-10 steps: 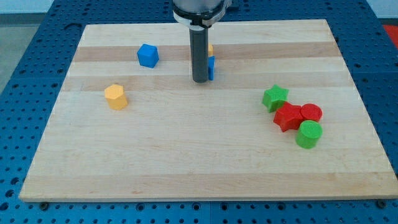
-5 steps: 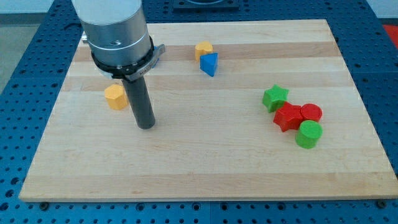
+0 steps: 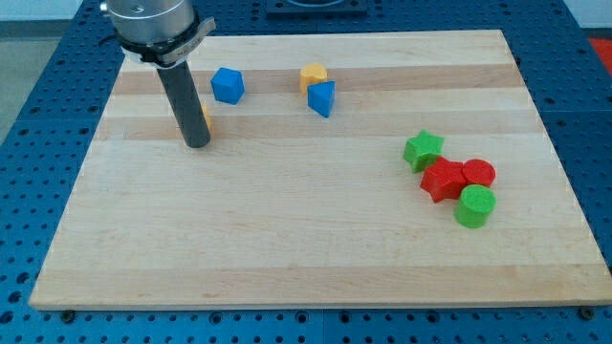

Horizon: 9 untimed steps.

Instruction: Push the yellow hexagon towards left of blue triangle

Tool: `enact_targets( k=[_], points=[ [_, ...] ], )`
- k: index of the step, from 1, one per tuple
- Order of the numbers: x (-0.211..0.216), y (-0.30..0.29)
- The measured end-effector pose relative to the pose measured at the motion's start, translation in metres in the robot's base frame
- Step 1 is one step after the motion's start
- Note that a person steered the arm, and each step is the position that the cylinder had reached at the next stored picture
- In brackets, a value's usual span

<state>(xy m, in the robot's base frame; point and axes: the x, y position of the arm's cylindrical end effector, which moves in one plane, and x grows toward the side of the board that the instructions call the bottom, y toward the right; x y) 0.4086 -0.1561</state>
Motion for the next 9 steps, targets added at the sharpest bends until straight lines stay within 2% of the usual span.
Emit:
enact_targets(
  k=[2, 4, 5, 9],
  points=[
    [-0.017, 0.002],
    [-0.018, -0.065],
    [-0.057, -0.065],
    [-0.049, -0.053]
  ],
)
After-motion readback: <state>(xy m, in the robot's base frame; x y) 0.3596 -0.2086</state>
